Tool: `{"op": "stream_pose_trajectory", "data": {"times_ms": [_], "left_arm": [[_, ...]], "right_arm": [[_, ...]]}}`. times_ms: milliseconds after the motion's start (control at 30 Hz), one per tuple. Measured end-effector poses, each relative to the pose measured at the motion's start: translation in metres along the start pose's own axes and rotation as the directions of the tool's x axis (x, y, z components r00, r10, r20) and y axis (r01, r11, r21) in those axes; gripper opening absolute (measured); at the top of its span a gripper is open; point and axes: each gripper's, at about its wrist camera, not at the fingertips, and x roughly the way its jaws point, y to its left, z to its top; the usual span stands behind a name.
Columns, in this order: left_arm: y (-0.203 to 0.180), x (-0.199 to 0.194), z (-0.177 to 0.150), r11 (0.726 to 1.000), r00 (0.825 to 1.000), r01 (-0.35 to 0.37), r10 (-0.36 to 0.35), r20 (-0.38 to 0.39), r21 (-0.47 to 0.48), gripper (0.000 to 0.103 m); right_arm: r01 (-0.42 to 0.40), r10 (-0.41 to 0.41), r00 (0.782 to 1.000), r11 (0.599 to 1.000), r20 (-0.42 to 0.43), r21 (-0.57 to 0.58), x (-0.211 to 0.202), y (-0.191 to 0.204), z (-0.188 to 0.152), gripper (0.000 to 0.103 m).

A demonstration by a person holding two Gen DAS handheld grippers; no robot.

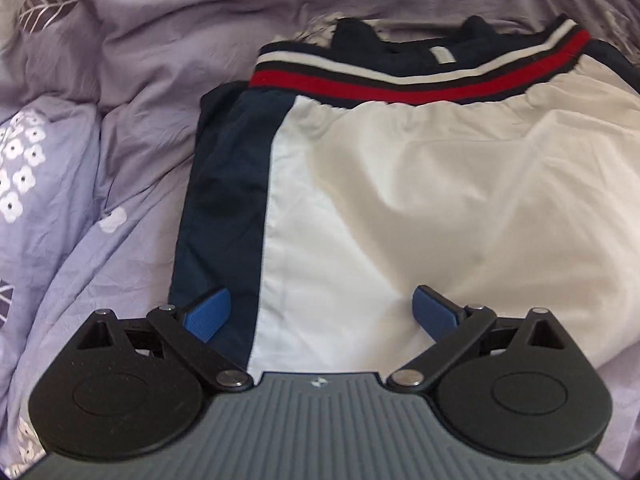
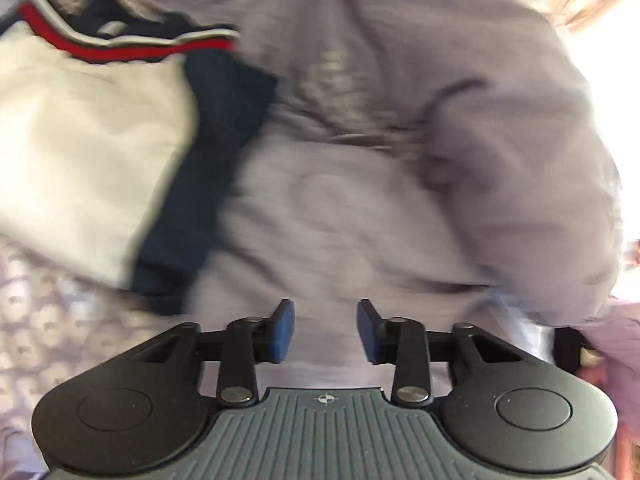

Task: Fold clothes
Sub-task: 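Pull the waistband away with the right gripper to spread the jacket flat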

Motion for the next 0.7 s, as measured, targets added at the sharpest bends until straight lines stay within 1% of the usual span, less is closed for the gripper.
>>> {"op": "stream_pose_trajectory", "data": {"times_ms": [33, 67, 100, 133, 200, 233, 267, 300, 367, 433, 467, 500, 533, 567, 600, 633, 667, 700], "left_arm": [[-0.001, 0.000, -0.002, 1.000, 1.000, -0.006, 0.006, 0.007, -0.002, 0.102], [-0.003, 0.000, -0.004, 1.000, 1.000, -0.011, 0.011, 0.015, -0.002, 0.102], [-0.005, 0.000, -0.007, 1.000, 1.000, -0.017, 0.017, 0.023, -0.002, 0.102], [-0.008, -0.002, -0.008, 1.000, 0.999, -0.029, 0.029, 0.034, 0.008, 0.102], [-0.013, -0.005, -0.009, 0.998, 0.997, -0.053, 0.050, 0.059, 0.043, 0.102], [-0.015, -0.006, -0.010, 0.996, 0.996, -0.062, 0.058, 0.072, 0.058, 0.102], [-0.013, -0.006, -0.011, 0.996, 0.995, -0.067, 0.062, 0.084, 0.065, 0.102], [-0.013, -0.006, -0.012, 0.996, 0.994, -0.066, 0.060, 0.095, 0.065, 0.102], [-0.008, -0.006, -0.015, 0.997, 0.993, -0.049, 0.042, 0.115, 0.060, 0.102], [-0.002, -0.005, -0.017, 0.998, 0.992, -0.021, 0.013, 0.129, 0.061, 0.103], [0.001, -0.005, -0.017, 0.998, 0.992, -0.006, -0.001, 0.130, 0.057, 0.103], [0.004, -0.004, -0.017, 0.999, 0.991, 0.008, -0.015, 0.130, 0.053, 0.103], [0.007, -0.003, -0.016, 0.999, 0.992, 0.019, -0.024, 0.125, 0.044, 0.103], [0.009, -0.002, -0.014, 0.999, 0.992, 0.029, -0.033, 0.119, 0.035, 0.103], [0.011, -0.001, -0.013, 0.999, 0.993, 0.036, -0.039, 0.111, 0.031, 0.103], [0.012, -0.001, -0.012, 0.999, 0.994, 0.038, -0.041, 0.105, 0.026, 0.103], [0.012, -0.001, -0.011, 0.999, 0.994, 0.040, -0.042, 0.099, 0.024, 0.103], [0.013, -0.002, -0.010, 0.999, 0.995, 0.041, -0.043, 0.092, 0.023, 0.103]], "right_arm": [[-0.070, 0.068, 0.997, 0.996, 0.035, 0.061, -0.006, -0.007, 0.004, 0.036], [-0.185, 0.174, 0.981, 0.974, 0.090, 0.129, -0.010, -0.011, 0.010, 0.036], [-0.287, 0.264, 0.954, 0.941, 0.144, 0.181, -0.013, -0.012, 0.018, 0.036], [-0.363, 0.326, 0.925, 0.910, 0.193, 0.201, -0.014, -0.006, 0.028, 0.036], [-0.425, 0.383, 0.887, 0.896, 0.259, 0.131, -0.011, 0.028, 0.052, 0.036], [-0.436, 0.398, 0.874, 0.895, 0.280, 0.091, -0.006, 0.047, 0.063, 0.036], [-0.437, 0.404, 0.867, 0.898, 0.293, 0.054, 0.002, 0.066, 0.074, 0.036], [-0.432, 0.403, 0.866, 0.901, 0.296, 0.038, 0.012, 0.083, 0.085, 0.036], [-0.412, 0.384, 0.882, 0.909, 0.273, 0.055, 0.036, 0.104, 0.102, 0.039], [-0.346, 0.319, 0.922, 0.934, 0.218, 0.094, 0.065, 0.104, 0.111, 0.039], [-0.319, 0.291, 0.937, 0.938, 0.192, 0.135, 0.077, 0.096, 0.113, 0.039], [-0.304, 0.273, 0.947, 0.932, 0.169, 0.196, 0.086, 0.083, 0.114, 0.034], [-0.286, 0.256, 0.956, 0.924, 0.145, 0.256, 0.096, 0.070, 0.114, 0.026], [-0.282, 0.253, 0.959, 0.903, 0.128, 0.325, 0.100, 0.059, 0.116, 0.023], [-0.285, 0.256, 0.958, 0.882, 0.127, 0.376, 0.095, 0.053, 0.119, 0.024], [-0.287, 0.251, 0.957, 0.883, 0.143, 0.371, 0.086, 0.056, 0.122, 0.030], [-0.308, 0.266, 0.949, 0.895, 0.168, 0.324, 0.074, 0.066, 0.126, 0.032], [-0.342, 0.299, 0.935, 0.903, 0.191, 0.261, 0.063, 0.080, 0.131, 0.035]]}}
